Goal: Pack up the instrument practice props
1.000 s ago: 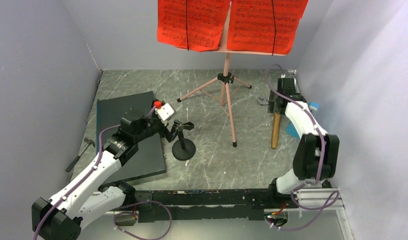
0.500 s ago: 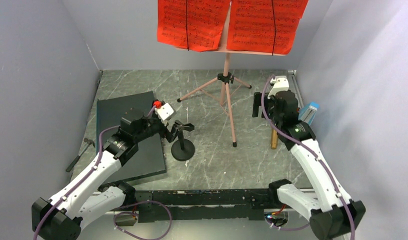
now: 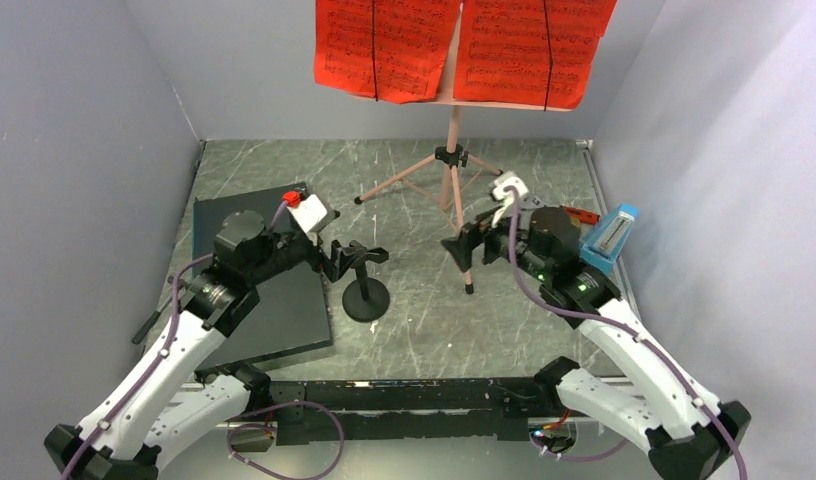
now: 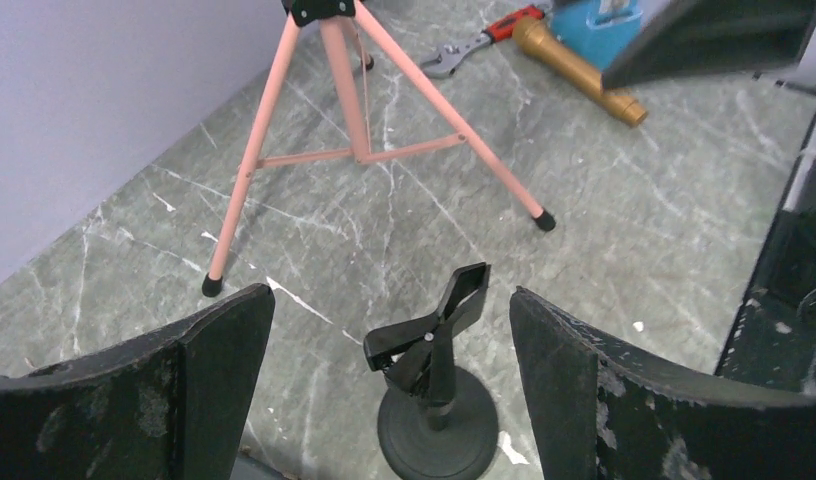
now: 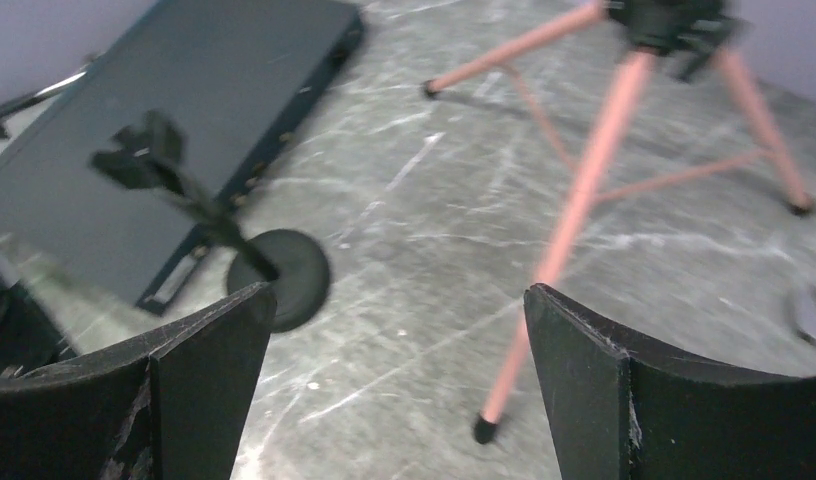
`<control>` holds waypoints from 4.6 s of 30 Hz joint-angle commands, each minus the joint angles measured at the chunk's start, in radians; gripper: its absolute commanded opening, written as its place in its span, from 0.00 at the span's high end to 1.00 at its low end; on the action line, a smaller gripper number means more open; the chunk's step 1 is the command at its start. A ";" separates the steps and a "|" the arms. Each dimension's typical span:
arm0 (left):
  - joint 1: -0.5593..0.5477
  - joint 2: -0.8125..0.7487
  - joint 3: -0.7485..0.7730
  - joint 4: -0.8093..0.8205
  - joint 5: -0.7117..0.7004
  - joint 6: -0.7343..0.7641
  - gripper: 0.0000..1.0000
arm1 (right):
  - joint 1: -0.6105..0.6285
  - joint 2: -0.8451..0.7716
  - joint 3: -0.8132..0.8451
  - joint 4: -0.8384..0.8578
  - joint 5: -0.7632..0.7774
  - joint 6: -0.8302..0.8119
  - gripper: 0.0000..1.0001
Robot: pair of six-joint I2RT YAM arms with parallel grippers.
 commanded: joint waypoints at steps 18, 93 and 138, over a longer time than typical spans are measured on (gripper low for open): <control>0.055 -0.204 -0.121 -0.185 -0.886 -0.383 0.06 | 0.377 0.463 0.303 0.092 -0.163 -0.261 0.04; 0.237 -0.083 -0.176 -0.087 -0.736 -0.355 0.06 | -0.243 0.218 0.596 -0.805 0.627 0.115 1.00; 0.238 -0.099 -0.183 -0.076 -0.702 -0.361 0.06 | -0.847 0.047 0.091 -0.376 0.589 0.216 0.24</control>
